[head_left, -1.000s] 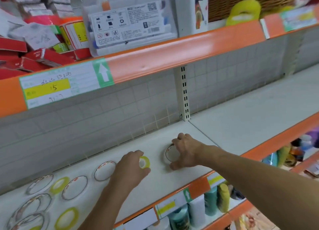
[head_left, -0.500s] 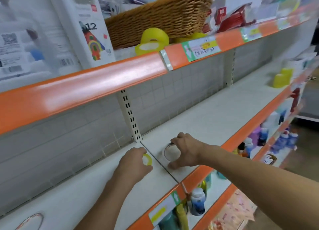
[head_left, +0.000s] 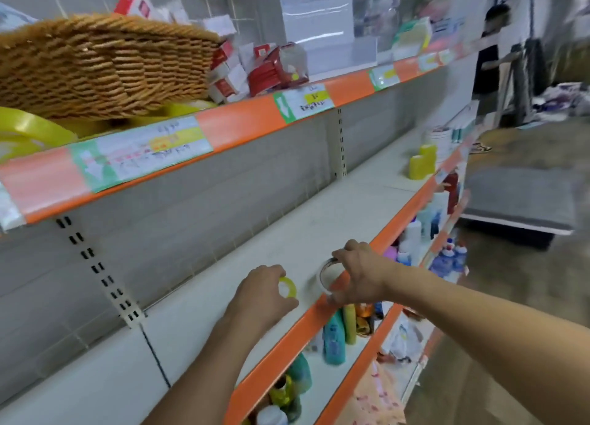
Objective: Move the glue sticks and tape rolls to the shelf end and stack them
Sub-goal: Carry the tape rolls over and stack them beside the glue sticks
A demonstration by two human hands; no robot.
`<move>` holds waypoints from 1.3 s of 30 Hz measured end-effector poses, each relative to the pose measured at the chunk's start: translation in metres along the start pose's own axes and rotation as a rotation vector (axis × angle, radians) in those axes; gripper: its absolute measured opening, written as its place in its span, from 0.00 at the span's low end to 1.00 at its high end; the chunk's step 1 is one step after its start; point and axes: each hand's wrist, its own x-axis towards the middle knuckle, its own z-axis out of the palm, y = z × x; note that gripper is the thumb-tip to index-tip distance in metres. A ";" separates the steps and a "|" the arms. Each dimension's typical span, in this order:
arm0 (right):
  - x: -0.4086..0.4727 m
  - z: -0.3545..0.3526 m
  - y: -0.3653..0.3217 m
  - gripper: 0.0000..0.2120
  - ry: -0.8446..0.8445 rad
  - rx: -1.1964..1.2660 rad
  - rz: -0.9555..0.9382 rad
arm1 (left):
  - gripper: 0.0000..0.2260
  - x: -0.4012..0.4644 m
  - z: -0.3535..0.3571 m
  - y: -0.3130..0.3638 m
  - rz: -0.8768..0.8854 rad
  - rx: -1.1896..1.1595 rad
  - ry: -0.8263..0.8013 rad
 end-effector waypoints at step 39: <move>0.163 -0.147 0.485 0.45 0.173 0.083 0.170 | 0.27 0.425 0.096 0.382 0.240 -0.064 0.089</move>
